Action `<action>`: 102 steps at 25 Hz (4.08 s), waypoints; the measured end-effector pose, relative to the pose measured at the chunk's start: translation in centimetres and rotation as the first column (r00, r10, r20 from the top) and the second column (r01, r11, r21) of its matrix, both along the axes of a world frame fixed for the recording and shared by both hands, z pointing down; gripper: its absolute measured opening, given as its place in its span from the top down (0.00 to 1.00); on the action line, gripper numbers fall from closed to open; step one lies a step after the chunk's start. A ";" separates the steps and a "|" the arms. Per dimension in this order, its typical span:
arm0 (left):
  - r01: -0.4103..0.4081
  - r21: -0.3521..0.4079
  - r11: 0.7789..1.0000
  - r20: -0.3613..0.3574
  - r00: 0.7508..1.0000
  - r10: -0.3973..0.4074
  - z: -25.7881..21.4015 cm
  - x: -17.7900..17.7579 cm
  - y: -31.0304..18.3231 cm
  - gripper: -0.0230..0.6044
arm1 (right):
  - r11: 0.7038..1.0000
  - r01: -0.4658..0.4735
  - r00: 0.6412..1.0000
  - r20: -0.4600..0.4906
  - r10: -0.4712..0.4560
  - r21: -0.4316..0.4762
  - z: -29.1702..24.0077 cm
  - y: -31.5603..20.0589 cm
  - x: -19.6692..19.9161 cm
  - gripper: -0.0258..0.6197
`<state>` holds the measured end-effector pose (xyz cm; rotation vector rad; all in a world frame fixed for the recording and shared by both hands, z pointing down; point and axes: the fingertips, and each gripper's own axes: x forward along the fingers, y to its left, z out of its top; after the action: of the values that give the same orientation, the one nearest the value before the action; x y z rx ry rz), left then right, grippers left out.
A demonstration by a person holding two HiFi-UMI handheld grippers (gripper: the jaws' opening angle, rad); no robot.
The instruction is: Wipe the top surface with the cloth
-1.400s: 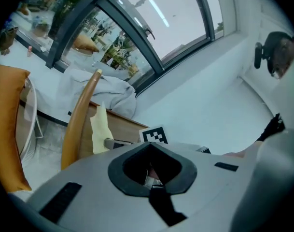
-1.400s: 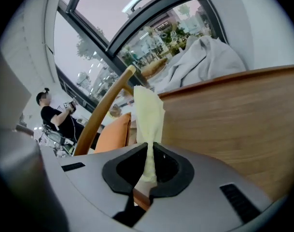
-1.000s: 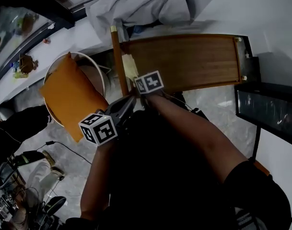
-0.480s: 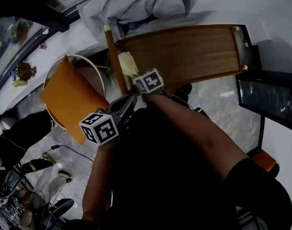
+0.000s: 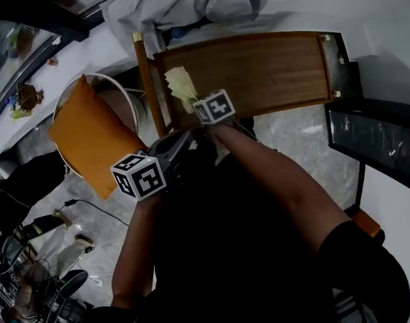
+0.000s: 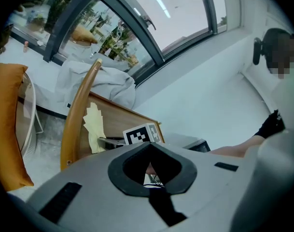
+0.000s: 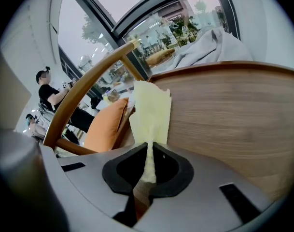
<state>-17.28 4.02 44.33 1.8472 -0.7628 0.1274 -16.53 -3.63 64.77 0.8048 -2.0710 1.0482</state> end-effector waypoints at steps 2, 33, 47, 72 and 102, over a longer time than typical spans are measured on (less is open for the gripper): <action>-0.005 -0.008 1.000 0.000 1.000 0.005 0.1 1.1 -0.1 0.95 | 1.000 0.005 1.000 -0.012 -0.005 -0.002 0.0 -0.1 1.4 0.91; -0.051 -0.030 0.998 -0.019 0.999 0.050 0.9 20.2 -4.1 0.95 | 0.997 -0.063 0.995 -0.070 0.066 0.040 -1.2 -3.0 27.3 0.91; -0.128 -0.026 0.991 -0.020 0.992 0.128 1.2 26.6 -4.9 0.95 | 0.982 -0.167 0.975 -0.134 0.177 0.083 -1.5 -4.4 38.0 0.91; -0.116 -0.006 0.993 -0.018 0.993 0.116 0.5 27.9 -4.2 0.95 | 0.874 -0.469 0.816 -0.314 0.485 0.130 -2.8 -4.8 49.8 0.91; 0.030 0.026 0.999 0.015 0.999 -0.031 -1.5 -2.9 3.4 0.95 | 0.996 -0.082 0.996 0.044 0.080 0.043 -4.1 3.2 0.0 0.91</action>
<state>-20.13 7.42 42.79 1.8602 -0.8067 0.1129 -16.55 -0.39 60.65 0.9034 -2.1191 1.0743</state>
